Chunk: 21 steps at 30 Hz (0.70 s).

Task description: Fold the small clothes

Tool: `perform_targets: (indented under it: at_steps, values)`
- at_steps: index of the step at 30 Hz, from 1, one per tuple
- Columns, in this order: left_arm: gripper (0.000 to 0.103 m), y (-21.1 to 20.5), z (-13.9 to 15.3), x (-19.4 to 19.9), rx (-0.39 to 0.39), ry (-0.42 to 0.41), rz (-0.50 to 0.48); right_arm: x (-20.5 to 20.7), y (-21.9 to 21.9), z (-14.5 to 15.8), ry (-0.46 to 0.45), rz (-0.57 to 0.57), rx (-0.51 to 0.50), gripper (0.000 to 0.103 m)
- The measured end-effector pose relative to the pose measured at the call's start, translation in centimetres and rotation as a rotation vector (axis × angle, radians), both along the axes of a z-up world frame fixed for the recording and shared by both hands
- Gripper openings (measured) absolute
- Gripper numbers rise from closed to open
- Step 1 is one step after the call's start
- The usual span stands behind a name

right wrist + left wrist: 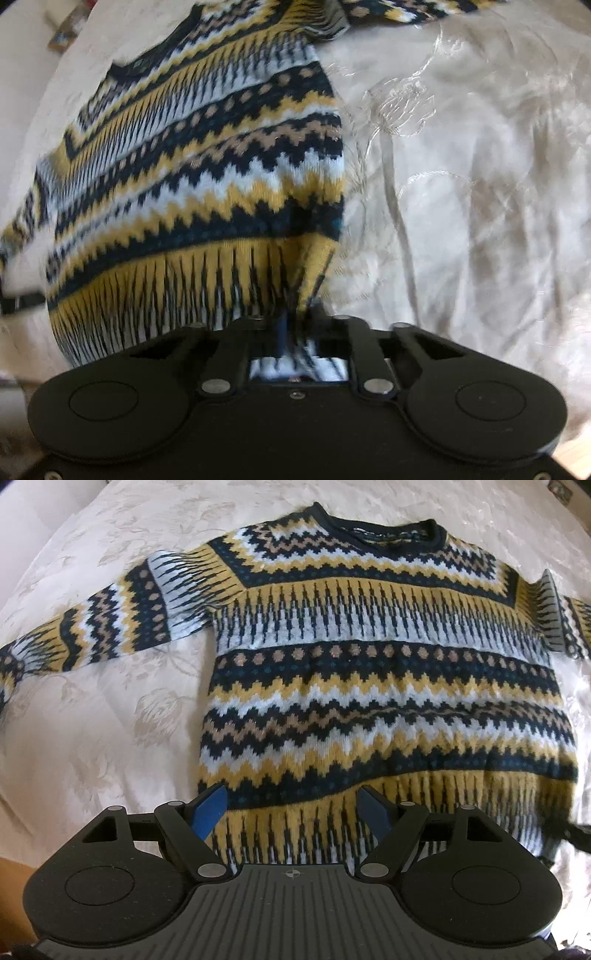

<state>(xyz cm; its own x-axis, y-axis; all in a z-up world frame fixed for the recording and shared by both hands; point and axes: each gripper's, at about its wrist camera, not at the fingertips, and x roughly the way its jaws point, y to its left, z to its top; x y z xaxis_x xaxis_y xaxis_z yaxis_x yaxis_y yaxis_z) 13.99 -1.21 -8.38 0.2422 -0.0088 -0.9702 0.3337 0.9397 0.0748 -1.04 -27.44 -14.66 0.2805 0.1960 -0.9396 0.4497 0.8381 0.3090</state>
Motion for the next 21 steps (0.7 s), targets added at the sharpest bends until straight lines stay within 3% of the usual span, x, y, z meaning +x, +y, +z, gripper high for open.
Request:
perform_targets:
  at_steps: [4, 7, 10, 12, 13, 16, 21]
  values:
    - [0.077, -0.8, -1.1, 1.3, 0.007, 0.002, -0.019, -1.2, -1.2, 0.0, 0.085, 0.016, -0.036, 0.012]
    - [0.077, -1.7, -2.3, 2.1, 0.024, -0.014, -0.046, -1.1, -1.6, 0.3, 0.089, -0.009, -0.042, 0.015]
    - [0.077, -2.3, -4.2, 2.4, 0.064, -0.004, -0.087, -0.4, -0.8, 1.7, 0.073, -0.002, -0.13, 0.033]
    - [0.077, -2.4, -5.5, 2.1, 0.091, 0.031, -0.106, 0.2, 0.1, 3.3, 0.025, 0.013, -0.206, 0.051]
    - [0.077, -2.3, -6.2, 1.8, 0.097, 0.05, -0.118, 0.5, 0.4, 4.0, -0.001, 0.022, -0.24, 0.054]
    - [0.078, -2.2, -7.5, 0.6, 0.125, 0.054, -0.167, 2.1, 2.1, 6.0, -0.119, 0.088, -0.283, 0.054]
    - [0.078, -2.1, -7.1, -0.3, 0.118, 0.041, -0.198, 6.7, 5.6, 5.9, -0.224, 0.205, -0.199, 0.054]
